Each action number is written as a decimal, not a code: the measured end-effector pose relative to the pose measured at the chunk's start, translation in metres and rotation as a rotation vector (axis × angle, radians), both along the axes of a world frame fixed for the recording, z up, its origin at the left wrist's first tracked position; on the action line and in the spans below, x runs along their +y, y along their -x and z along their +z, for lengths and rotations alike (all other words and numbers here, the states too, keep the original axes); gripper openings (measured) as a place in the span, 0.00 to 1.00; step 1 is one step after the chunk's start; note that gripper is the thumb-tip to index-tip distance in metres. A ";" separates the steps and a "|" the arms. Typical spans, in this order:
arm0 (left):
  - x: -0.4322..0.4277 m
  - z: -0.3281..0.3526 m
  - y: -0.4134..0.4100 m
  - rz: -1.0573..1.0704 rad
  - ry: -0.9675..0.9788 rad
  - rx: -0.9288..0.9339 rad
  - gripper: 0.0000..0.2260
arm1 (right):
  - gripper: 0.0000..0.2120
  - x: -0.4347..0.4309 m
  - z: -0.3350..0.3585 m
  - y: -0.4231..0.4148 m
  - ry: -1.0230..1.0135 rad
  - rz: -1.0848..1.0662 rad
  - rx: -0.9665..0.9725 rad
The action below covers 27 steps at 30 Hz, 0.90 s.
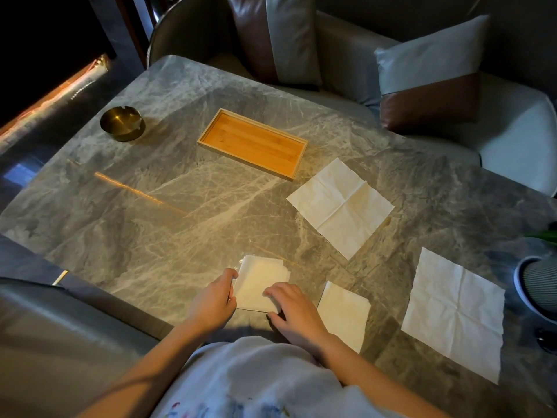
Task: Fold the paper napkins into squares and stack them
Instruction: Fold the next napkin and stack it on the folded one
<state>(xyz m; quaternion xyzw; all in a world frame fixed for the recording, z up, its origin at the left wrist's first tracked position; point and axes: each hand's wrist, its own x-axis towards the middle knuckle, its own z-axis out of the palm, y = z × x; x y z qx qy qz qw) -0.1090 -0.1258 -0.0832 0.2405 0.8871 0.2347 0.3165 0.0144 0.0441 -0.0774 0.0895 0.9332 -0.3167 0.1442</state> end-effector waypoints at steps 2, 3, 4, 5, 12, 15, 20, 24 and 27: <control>0.000 -0.001 -0.002 -0.024 0.010 0.034 0.24 | 0.19 0.002 -0.002 -0.002 -0.039 0.023 -0.025; -0.001 -0.004 -0.003 -0.062 0.022 0.093 0.28 | 0.20 0.002 -0.003 -0.003 -0.057 0.033 -0.029; -0.001 -0.006 -0.004 -0.114 0.045 0.173 0.31 | 0.20 0.003 -0.003 -0.003 -0.073 0.043 -0.030; -0.001 -0.008 -0.005 -0.158 0.064 0.256 0.33 | 0.21 0.003 -0.003 -0.002 -0.087 0.050 -0.029; -0.002 -0.007 -0.001 -0.185 0.075 0.359 0.36 | 0.19 0.003 -0.003 -0.004 -0.120 0.029 0.000; -0.003 -0.007 -0.001 -0.151 0.028 0.320 0.35 | 0.16 0.004 -0.001 -0.004 -0.098 -0.052 0.009; -0.003 -0.011 -0.003 -0.167 0.011 0.334 0.29 | 0.15 0.005 0.001 -0.005 -0.083 -0.107 -0.036; -0.002 -0.016 -0.002 -0.254 0.026 0.342 0.29 | 0.12 0.003 0.000 -0.004 -0.129 -0.017 -0.027; -0.002 -0.017 -0.002 -0.262 0.035 0.332 0.30 | 0.04 0.004 -0.001 -0.005 -0.165 0.017 -0.013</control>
